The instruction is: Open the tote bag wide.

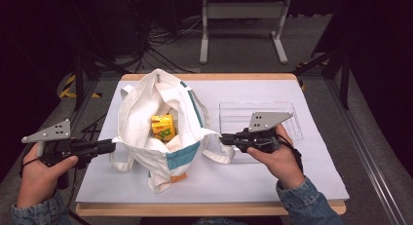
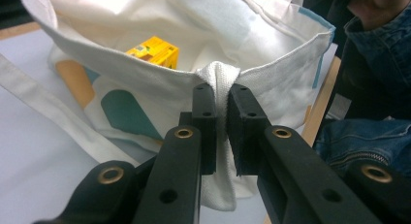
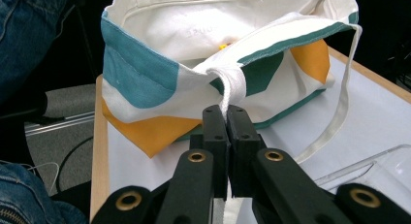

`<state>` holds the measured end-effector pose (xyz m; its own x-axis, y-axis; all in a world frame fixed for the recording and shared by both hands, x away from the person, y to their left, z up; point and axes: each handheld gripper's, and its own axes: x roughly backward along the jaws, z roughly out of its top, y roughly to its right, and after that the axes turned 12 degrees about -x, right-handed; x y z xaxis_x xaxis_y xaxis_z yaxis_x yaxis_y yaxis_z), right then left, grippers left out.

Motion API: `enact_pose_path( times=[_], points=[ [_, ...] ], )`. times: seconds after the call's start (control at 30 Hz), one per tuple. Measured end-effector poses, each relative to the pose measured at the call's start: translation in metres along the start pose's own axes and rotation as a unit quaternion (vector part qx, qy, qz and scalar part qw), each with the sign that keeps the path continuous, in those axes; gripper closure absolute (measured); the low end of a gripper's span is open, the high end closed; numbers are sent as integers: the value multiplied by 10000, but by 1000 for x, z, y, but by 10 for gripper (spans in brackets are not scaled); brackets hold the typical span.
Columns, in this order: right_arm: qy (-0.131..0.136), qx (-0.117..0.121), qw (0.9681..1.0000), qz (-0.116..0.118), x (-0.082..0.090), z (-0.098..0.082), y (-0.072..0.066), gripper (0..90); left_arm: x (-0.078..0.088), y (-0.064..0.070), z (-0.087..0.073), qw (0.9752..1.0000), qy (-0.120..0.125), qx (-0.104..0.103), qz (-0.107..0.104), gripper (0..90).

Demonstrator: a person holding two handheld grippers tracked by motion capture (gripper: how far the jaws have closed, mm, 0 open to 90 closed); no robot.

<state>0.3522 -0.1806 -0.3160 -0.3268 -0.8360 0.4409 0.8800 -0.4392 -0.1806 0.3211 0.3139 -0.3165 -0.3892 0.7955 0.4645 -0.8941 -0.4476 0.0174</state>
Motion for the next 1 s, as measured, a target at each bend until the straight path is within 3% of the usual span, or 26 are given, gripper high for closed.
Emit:
enact_pose_path(
  times=[0.47, 0.57, 0.93, 1.0],
  points=[
    [-197, -78, 9997, -144, 6, -14, 4, 880, -7, -7, -9, 9993, -288, 200, -162, 829],
    [-311, -150, 9993, -155, 2, -20, 6, 880, -9, -8, -11, 9986, -396, 294, -186, 828],
    [-642, -361, 9970, -236, -8, -41, 15, 880, -22, -13, -16, 9967, -684, 341, -254, 825],
    [-757, -365, 9960, -290, -11, -47, 17, 880, -23, -14, -18, 9959, -732, 442, -291, 826]
  ],
)
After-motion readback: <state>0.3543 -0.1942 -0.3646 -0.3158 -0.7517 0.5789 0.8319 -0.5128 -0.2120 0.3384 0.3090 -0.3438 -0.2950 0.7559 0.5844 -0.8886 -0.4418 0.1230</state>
